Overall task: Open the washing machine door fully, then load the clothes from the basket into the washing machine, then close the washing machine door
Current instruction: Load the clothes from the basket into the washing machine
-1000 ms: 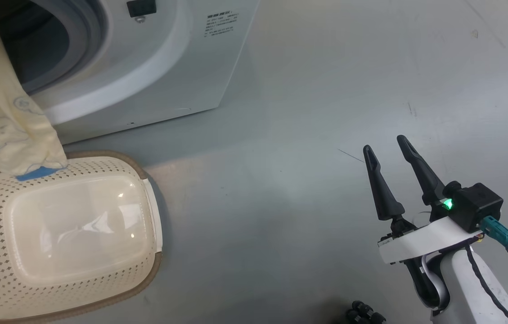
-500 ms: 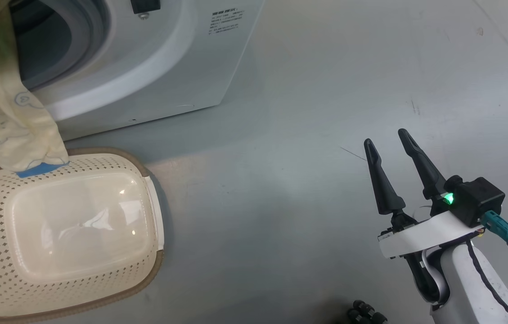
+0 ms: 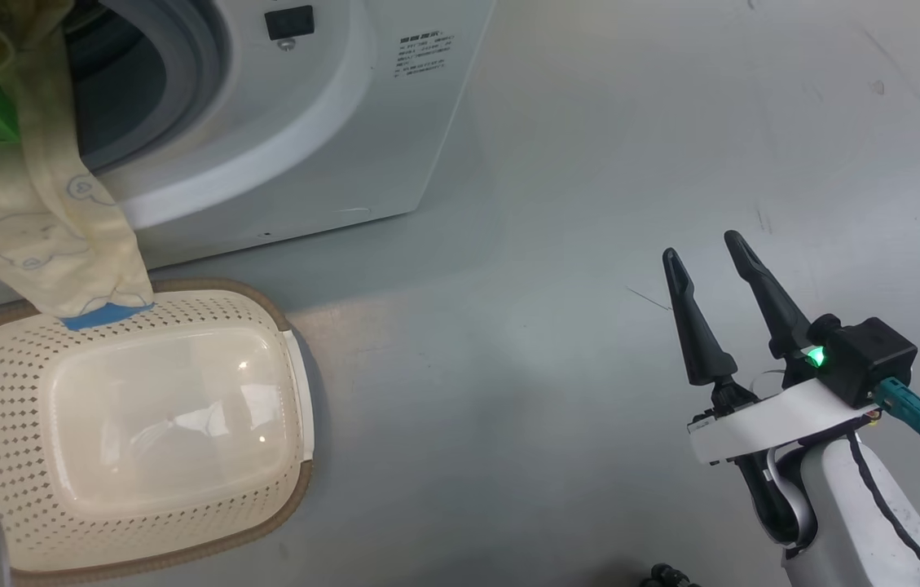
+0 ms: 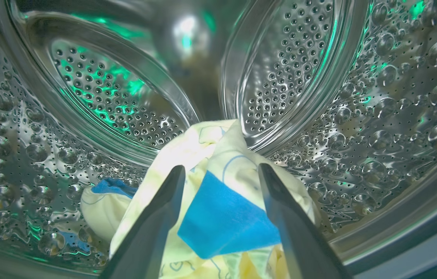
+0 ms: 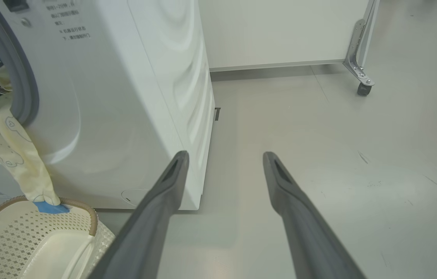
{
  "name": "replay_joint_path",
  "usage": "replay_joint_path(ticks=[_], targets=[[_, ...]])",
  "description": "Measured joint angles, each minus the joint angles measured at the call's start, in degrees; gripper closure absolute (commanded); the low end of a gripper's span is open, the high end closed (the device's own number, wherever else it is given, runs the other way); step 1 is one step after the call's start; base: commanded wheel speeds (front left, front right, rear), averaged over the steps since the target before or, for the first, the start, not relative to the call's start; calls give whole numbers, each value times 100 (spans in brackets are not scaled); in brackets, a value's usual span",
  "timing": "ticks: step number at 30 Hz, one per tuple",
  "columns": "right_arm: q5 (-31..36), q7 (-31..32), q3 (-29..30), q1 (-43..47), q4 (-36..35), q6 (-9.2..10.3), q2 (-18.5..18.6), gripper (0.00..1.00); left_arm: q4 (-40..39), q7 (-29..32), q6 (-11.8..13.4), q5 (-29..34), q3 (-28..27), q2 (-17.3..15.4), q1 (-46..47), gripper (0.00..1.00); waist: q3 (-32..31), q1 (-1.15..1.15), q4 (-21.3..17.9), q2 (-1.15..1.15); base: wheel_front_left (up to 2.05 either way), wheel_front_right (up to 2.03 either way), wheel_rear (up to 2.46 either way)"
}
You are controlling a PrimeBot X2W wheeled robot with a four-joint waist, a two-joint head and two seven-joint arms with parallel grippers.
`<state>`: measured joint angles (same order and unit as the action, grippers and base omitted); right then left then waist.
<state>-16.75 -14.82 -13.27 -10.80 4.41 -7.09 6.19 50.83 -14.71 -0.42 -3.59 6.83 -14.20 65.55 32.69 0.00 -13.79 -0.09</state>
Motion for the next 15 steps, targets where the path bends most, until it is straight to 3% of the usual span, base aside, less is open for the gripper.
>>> replay_joint_path(ticks=[15], targets=[[-1,0,191,0,55,0,20,0,309,0,218,-297,-147,613,-215,0,-367,0,318,0,0,0,0]])
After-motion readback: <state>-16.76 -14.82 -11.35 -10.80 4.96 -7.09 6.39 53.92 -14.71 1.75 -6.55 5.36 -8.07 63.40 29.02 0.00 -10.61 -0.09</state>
